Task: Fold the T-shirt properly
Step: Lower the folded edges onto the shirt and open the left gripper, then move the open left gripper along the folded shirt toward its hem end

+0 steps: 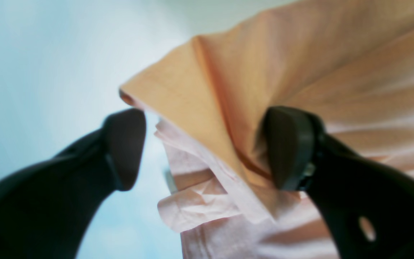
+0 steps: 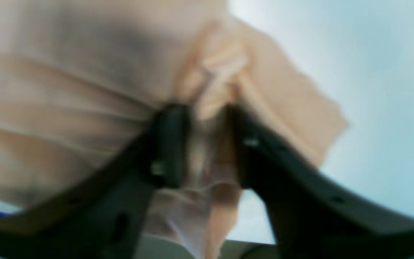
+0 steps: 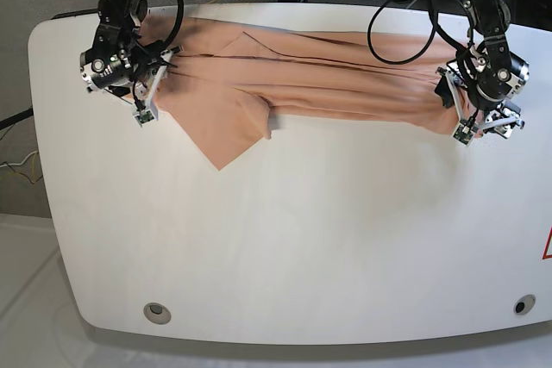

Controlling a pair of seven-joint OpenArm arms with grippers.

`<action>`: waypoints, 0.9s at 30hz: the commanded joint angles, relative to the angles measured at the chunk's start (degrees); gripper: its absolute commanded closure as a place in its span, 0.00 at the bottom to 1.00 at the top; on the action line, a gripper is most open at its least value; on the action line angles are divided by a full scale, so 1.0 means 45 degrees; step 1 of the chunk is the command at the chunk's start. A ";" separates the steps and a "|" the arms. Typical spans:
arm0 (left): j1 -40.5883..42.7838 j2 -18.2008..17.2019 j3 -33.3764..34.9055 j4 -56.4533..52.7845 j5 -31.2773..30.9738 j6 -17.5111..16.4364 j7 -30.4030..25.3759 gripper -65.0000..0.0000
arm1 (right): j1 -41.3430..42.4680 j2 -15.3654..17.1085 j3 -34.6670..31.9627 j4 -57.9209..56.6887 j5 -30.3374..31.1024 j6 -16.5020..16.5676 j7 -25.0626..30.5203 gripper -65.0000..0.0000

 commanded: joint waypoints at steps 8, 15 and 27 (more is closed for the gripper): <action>-0.0148 -0.0192 -0.0091 0.0254 0.0099 0.0119 -0.0104 0.21 | -0.0096 0.0039 0.0000 0.0066 -0.0132 0.0022 -0.0387 0.53; -0.0461 -0.0192 -0.0091 0.0273 0.1330 0.0119 -0.0104 0.21 | -0.0096 0.0039 0.0000 0.0066 -0.0132 0.0022 -0.0387 0.58; -0.1222 -0.0212 -0.0091 0.0273 0.3381 0.0119 -0.0124 0.21 | -0.0076 0.0000 -0.0019 0.0066 -0.0132 0.0022 -0.0387 0.58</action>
